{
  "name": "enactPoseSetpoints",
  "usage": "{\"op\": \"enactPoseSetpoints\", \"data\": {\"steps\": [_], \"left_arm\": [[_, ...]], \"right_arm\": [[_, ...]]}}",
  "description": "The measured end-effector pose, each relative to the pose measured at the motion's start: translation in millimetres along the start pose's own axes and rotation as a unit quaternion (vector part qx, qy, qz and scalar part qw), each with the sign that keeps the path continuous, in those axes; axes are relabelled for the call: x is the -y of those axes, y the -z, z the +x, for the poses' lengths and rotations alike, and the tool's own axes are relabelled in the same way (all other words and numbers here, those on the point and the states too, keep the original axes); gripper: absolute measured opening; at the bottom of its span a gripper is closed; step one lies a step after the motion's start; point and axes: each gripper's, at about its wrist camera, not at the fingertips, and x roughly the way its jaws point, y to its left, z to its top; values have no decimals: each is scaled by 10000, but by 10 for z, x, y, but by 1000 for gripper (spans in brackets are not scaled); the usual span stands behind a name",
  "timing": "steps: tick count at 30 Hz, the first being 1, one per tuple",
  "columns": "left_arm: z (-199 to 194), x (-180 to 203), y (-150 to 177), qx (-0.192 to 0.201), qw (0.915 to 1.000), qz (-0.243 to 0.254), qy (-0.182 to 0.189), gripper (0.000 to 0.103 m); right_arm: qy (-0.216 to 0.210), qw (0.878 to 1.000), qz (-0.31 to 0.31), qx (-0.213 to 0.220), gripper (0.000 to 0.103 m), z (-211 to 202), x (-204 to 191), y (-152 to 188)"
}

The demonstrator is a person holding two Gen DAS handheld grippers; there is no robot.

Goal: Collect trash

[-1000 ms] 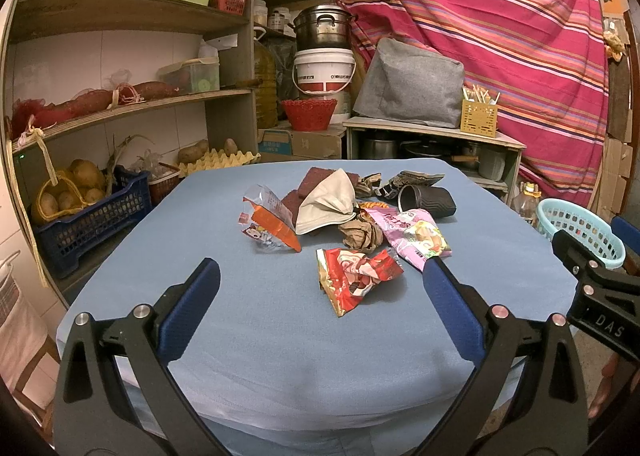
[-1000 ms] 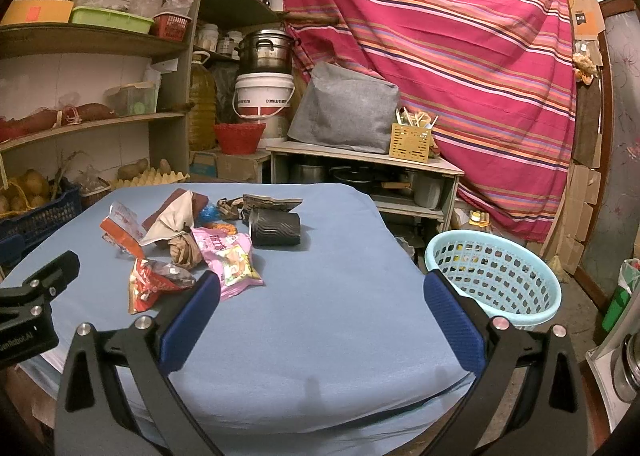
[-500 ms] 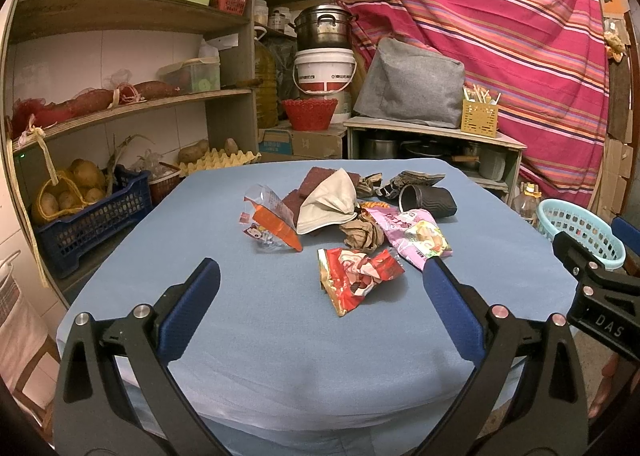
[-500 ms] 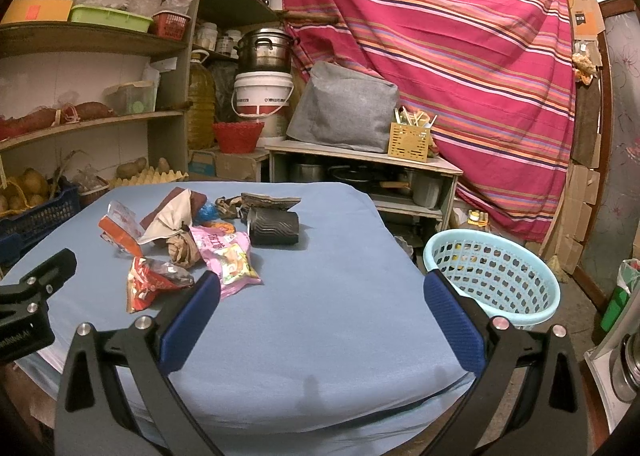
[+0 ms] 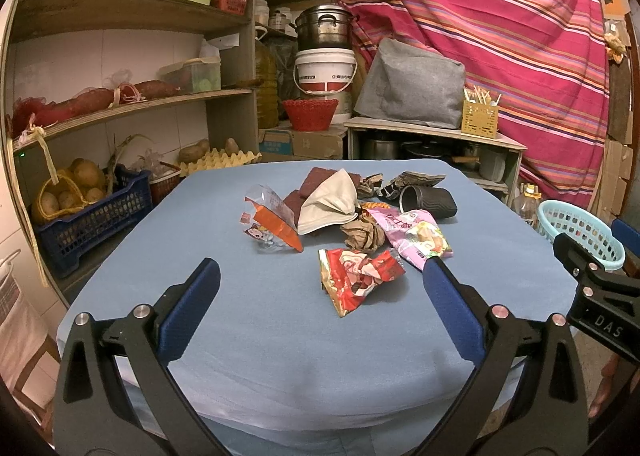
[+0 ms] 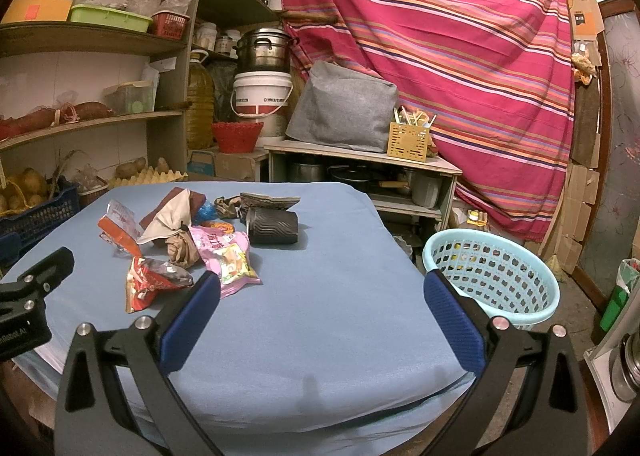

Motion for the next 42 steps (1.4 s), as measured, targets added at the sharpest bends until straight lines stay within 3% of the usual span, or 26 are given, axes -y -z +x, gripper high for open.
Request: {"op": "enactPoseSetpoints", "data": {"steps": [23, 32, 42], "left_arm": [[112, -105, 40, -274, 9996, -26, 100, 98], [180, -62, -15, -292, 9995, 4, 127, 98], [356, -52, -238, -361, 9992, 59, 170, 98]], "right_arm": [[166, 9998, 88, -94, 99, -11, 233, -1], [-185, 9972, 528, -490, 99, 121, 407, -7], [-125, 9977, 485, -447, 99, 277, 448, -294]]}}
